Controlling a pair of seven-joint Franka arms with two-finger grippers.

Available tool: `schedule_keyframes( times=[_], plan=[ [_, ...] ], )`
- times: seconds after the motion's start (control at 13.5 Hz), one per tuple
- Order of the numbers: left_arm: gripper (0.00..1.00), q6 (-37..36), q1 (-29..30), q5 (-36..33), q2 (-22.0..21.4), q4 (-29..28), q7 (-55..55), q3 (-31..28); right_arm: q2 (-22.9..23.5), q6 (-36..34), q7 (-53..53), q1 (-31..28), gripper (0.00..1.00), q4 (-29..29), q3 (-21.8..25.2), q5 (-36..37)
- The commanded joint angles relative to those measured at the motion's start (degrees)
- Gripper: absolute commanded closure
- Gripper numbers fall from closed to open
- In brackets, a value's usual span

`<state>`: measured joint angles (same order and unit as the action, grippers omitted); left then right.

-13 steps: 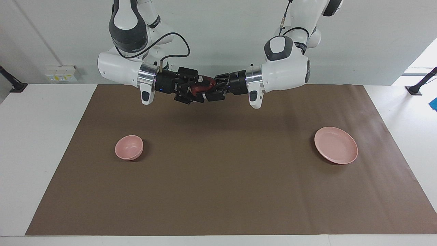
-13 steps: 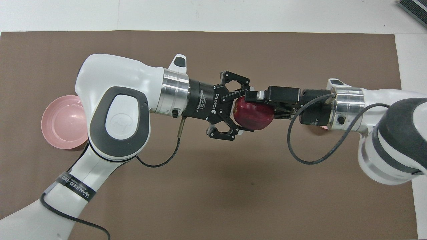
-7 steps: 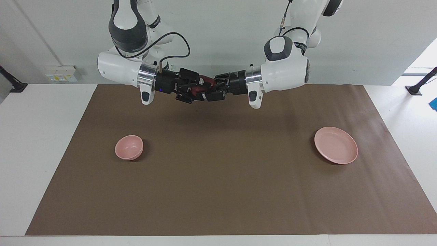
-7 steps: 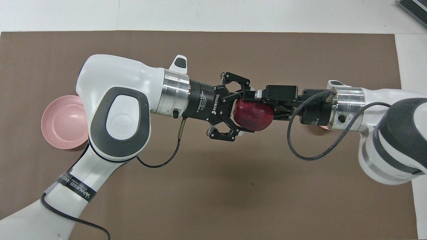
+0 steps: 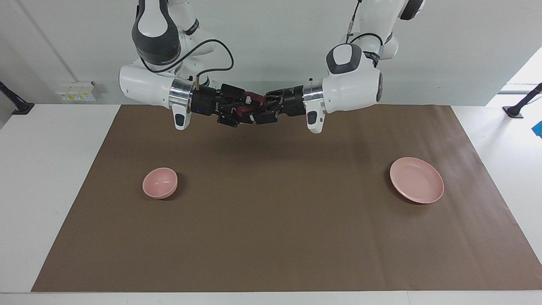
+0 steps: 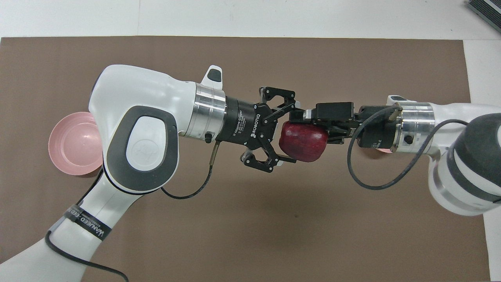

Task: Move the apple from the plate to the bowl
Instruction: 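Open the left gripper and withdraw while the right gripper carries apple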

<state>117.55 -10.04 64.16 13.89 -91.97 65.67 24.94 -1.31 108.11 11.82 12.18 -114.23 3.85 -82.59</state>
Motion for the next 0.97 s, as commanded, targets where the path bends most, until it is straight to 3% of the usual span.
schedule_keyframes(
  times=[0.0, 0.15, 0.37, 0.67, 0.89],
  plan=[
    [0.0, 0.05, 1.33, -4.81, -1.58, -0.93, 0.6, -0.77, -0.28, -1.31, -1.71, -1.72, 1.0, -0.11, -0.16, 2.69],
    [0.0, 0.05, 1.69, -7.55, -1.67, -1.1, 0.51, -0.77, -0.28, -3.07, -1.63, -3.3, 1.0, -0.11, -0.16, 3.22],
    [0.0, -1.26, 1.87, -13.68, -1.58, -1.1, 0.78, -0.94, 0.25, -3.69, -1.01, -6.19, 1.0, 0.24, -0.16, 11.89],
    [0.0, -5.13, 4.51, -26.06, -1.58, -1.19, 0.25, -0.94, 4.02, -3.34, -1.01, -9.72, 1.0, 5.67, -0.07, 30.76],
    [0.0, -5.48, 5.91, -41.18, -1.58, -1.54, -3.86, -0.85, 6.31, -0.97, -0.57, -9.55, 1.0, 8.59, -0.24, 49.49]
  ],
)
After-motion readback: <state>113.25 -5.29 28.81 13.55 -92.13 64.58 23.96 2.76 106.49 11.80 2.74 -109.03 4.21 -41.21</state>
